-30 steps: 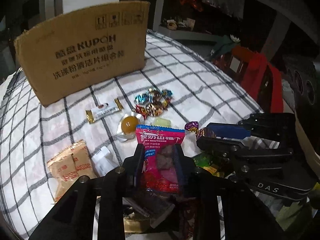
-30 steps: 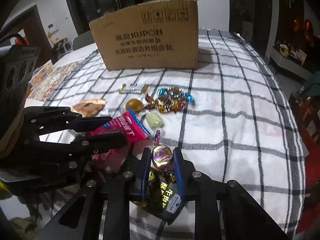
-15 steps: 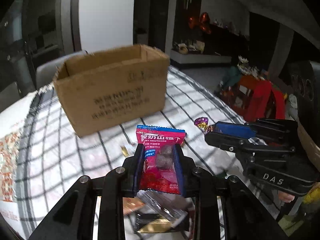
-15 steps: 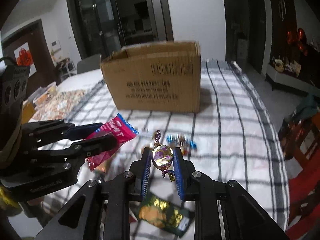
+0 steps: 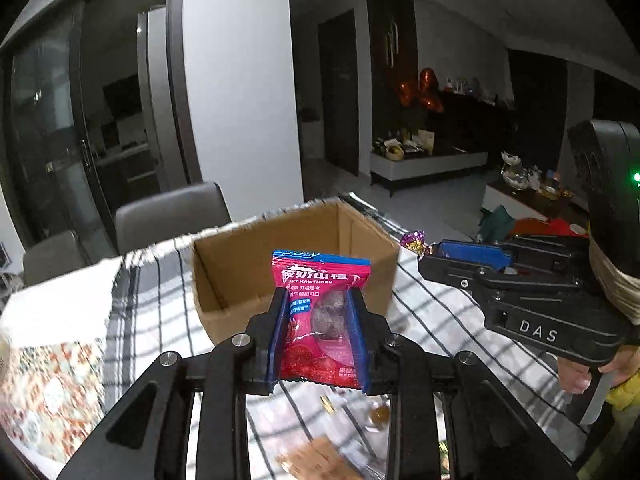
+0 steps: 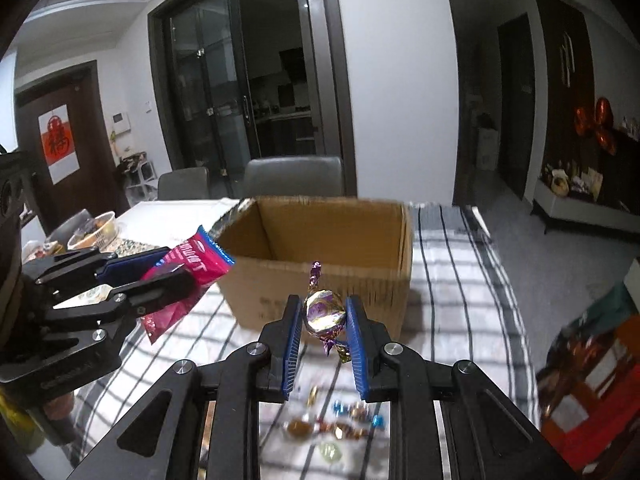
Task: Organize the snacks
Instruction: 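Carry the pink bag and purple candy over the box and release both, then move both tools back to the snacks and grasp the tan biscuit packet with the left tool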
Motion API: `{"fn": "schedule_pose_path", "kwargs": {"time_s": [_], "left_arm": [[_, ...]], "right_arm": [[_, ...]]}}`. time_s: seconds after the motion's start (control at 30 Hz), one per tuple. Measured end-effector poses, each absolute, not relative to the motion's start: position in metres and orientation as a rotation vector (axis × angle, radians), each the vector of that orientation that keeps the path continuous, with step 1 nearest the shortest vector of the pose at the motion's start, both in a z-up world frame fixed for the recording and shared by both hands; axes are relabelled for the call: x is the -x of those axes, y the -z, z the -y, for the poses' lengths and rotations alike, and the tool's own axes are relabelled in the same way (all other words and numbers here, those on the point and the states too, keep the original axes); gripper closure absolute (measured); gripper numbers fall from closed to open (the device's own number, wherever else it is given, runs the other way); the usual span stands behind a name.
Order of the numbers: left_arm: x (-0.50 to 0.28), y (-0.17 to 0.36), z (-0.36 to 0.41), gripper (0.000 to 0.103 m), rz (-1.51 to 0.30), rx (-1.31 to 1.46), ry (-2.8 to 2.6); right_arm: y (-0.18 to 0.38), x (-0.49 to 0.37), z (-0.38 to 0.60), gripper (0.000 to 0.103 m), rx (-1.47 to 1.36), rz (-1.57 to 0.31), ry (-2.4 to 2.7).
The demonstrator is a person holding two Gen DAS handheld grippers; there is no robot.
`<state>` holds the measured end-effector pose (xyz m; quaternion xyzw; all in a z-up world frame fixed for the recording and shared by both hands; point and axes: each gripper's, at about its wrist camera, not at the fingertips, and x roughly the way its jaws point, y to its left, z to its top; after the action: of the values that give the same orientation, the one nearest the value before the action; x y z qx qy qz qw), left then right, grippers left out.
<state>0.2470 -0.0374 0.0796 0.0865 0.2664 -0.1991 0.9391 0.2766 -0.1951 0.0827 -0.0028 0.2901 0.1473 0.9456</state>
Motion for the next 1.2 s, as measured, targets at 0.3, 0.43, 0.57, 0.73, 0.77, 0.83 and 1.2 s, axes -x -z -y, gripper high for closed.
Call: {"fn": "schedule_pose_path", "kwargs": {"time_s": [0.3, 0.43, 0.57, 0.73, 0.77, 0.83, 1.2], "left_arm": [[-0.302, -0.097, 0.029, 0.074, -0.579, -0.127, 0.415], [-0.326, -0.095, 0.033, 0.074, -0.592, -0.139, 0.401], [-0.347, -0.091, 0.037, 0.074, -0.601, -0.161, 0.374], [-0.368, -0.084, 0.041, 0.048, -0.627, -0.162, 0.319], [-0.367, -0.083, 0.040, 0.041, -0.618, -0.155, 0.300], [-0.364, -0.084, 0.035, 0.040, -0.612, -0.147, 0.285], [-0.308, -0.092, 0.017, 0.027, -0.640, -0.084, 0.242]], "right_arm": [[-0.099, -0.325, 0.187, 0.079, 0.027, -0.593, -0.304], [-0.096, -0.350, 0.189, 0.079, 0.022, -0.614, -0.273], [-0.089, -0.373, 0.197, 0.079, -0.004, -0.624, -0.239], [-0.081, -0.391, 0.203, 0.073, -0.046, -0.633, -0.225], [-0.080, -0.393, 0.204, 0.056, -0.054, -0.635, -0.222], [-0.078, -0.387, 0.204, 0.043, -0.059, -0.616, -0.199], [-0.083, -0.339, 0.198, 0.043, -0.033, -0.641, -0.219]]}}
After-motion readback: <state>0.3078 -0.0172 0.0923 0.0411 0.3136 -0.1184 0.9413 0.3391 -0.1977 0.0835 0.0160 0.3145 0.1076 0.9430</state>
